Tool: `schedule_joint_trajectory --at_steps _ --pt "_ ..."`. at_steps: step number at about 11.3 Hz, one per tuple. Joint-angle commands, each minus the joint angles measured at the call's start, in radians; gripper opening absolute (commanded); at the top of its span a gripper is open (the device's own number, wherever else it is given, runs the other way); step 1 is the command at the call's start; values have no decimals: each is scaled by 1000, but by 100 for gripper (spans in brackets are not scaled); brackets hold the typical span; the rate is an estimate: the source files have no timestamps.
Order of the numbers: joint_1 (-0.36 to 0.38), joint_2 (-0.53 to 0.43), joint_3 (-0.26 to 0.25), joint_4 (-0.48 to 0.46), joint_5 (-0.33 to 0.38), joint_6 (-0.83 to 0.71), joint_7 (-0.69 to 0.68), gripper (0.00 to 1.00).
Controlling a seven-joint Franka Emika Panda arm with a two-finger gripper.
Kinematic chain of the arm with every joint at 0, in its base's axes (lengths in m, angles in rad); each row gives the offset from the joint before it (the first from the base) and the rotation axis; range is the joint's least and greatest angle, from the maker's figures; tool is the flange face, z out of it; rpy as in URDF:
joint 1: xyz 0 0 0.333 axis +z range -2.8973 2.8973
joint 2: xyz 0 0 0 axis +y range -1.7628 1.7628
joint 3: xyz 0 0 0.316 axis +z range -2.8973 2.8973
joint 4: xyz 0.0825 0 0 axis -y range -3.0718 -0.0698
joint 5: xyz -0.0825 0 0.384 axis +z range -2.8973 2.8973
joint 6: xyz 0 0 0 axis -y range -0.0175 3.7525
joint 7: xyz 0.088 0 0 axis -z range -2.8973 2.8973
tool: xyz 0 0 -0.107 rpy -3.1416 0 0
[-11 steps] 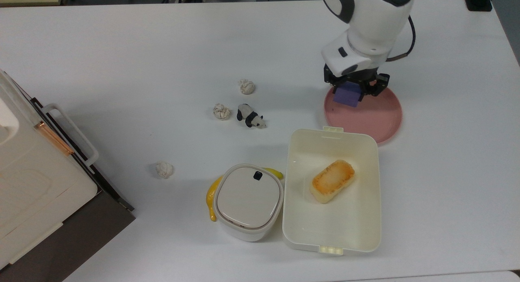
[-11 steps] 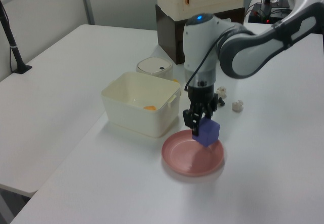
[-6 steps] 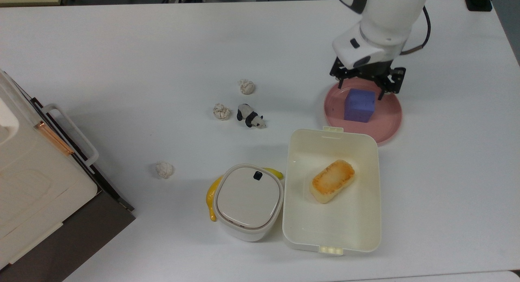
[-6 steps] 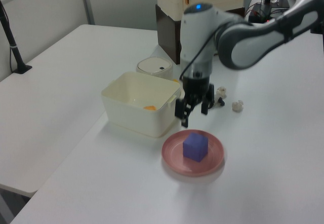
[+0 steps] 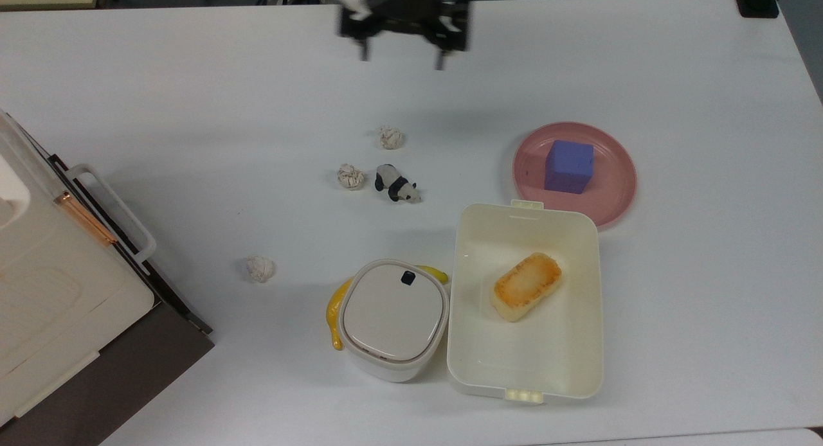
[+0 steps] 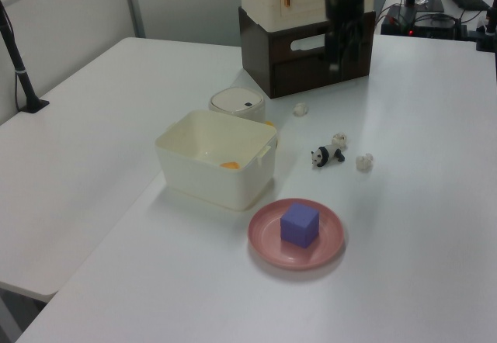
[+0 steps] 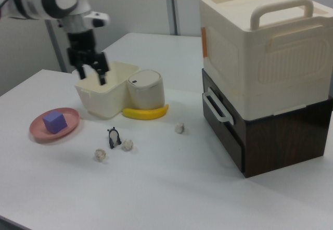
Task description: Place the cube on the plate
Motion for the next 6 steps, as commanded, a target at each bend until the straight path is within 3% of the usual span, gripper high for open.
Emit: schedule_joint_trajectory --at_steps 1,6 --pt "-9 -47 -159 -42 -5 5 -234 100" --pt "-54 -47 -168 -20 -2 15 -236 100"
